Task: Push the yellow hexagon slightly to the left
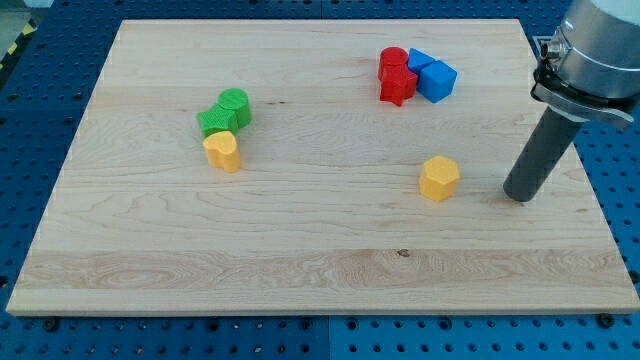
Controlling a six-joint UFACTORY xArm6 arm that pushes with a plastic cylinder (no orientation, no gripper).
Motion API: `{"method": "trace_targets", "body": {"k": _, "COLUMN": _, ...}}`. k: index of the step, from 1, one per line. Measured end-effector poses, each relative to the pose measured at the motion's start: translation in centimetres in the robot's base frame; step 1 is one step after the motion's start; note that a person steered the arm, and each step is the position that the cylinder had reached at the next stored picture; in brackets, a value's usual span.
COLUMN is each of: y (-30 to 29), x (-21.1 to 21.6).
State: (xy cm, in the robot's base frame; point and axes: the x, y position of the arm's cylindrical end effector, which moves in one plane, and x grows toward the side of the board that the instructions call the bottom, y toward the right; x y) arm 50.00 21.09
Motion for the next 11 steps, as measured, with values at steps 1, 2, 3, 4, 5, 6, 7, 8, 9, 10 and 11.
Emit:
{"method": "trace_targets", "body": {"k": 1, "y": 0.0, "x": -0.2}}
{"method": "trace_targets", "body": {"k": 2, "y": 0.0, "x": -0.4}}
{"method": "trace_targets", "body": {"k": 3, "y": -1.0, "x": -0.8}}
{"method": "trace_targets", "body": {"k": 4, "y": -2.0, "x": -1.3}}
{"method": "trace_targets", "body": {"k": 5, "y": -2.9, "x": -1.8}}
{"method": "trace_targets", "body": {"k": 6, "y": -4.0, "x": -1.8}}
{"method": "trace_targets", "body": {"k": 7, "y": -4.6, "x": -2.1}}
{"method": "trace_targets", "body": {"k": 8, "y": -4.6, "x": -1.8}}
{"method": "trace_targets", "body": {"k": 9, "y": -4.9, "x": -1.9}}
{"method": "trace_targets", "body": {"k": 10, "y": -7.2, "x": -2.1}}
{"method": "trace_targets", "body": {"k": 11, "y": -9.1, "x": -2.1}}
